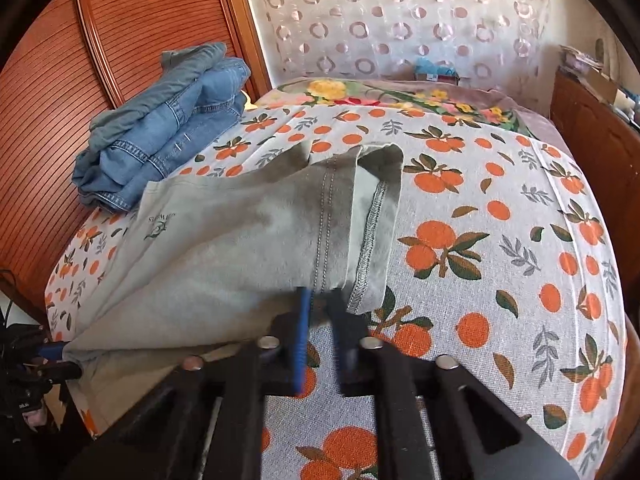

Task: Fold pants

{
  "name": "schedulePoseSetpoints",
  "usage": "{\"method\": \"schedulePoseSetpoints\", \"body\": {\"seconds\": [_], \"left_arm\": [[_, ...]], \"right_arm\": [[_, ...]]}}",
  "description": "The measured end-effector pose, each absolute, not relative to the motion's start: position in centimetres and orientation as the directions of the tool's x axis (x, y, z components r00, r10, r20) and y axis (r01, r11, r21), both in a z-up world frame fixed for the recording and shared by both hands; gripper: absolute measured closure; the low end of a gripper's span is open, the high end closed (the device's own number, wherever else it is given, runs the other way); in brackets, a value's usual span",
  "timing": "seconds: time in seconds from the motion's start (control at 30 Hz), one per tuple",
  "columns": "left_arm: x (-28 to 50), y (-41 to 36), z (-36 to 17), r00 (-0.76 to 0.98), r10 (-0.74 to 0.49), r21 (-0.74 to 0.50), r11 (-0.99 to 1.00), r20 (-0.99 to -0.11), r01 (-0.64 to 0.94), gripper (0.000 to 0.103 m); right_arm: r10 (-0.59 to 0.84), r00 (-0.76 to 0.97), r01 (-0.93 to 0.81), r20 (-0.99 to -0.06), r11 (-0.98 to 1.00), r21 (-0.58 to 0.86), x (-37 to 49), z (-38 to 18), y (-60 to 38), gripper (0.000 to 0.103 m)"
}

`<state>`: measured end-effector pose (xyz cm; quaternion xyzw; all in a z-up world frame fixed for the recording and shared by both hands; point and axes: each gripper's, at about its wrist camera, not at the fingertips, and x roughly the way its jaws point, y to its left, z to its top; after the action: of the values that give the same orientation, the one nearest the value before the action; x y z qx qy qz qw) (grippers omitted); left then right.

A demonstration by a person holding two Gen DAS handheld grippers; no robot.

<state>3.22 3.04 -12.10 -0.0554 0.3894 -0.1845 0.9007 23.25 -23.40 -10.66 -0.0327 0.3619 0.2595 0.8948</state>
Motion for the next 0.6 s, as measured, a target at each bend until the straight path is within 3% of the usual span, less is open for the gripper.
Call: {"method": "schedulePoseSetpoints", "body": {"seconds": [0.37, 0.47, 0.57, 0.6], "left_arm": [[3.4, 3.4, -12.3, 0.631, -0.394, -0.271, 0.919, -0.668, 0.288, 0.087], [3.4, 3.4, -12.3, 0.631, -0.394, -0.268, 0.919, -0.668, 0.29, 0.087], [3.4, 3.4, -12.4, 0.633, -0.394, -0.269, 0.919, -0.667, 0.289, 0.087], [3.3, 3.3, -12.4, 0.634, -0.393, -0.267, 0.919, -0.666, 0.29, 0.087]], "right_arm": [[0.433, 0.674, -0.499, -0.598, 0.864, 0.063, 22.7, -7.3, -22.0, 0.103], [0.407, 0.674, -0.487, -0.616, 0.872, 0.042, 23.2, -8.0, -21.8, 0.089], [0.383, 0.669, -0.466, -0.637, 0.884, 0.041, 24.2, -8.9, -21.6, 0.055], [0.391, 0.66, -0.469, -0.642, 0.882, 0.056, 24.7, -9.0, -21.6, 0.05]]}}
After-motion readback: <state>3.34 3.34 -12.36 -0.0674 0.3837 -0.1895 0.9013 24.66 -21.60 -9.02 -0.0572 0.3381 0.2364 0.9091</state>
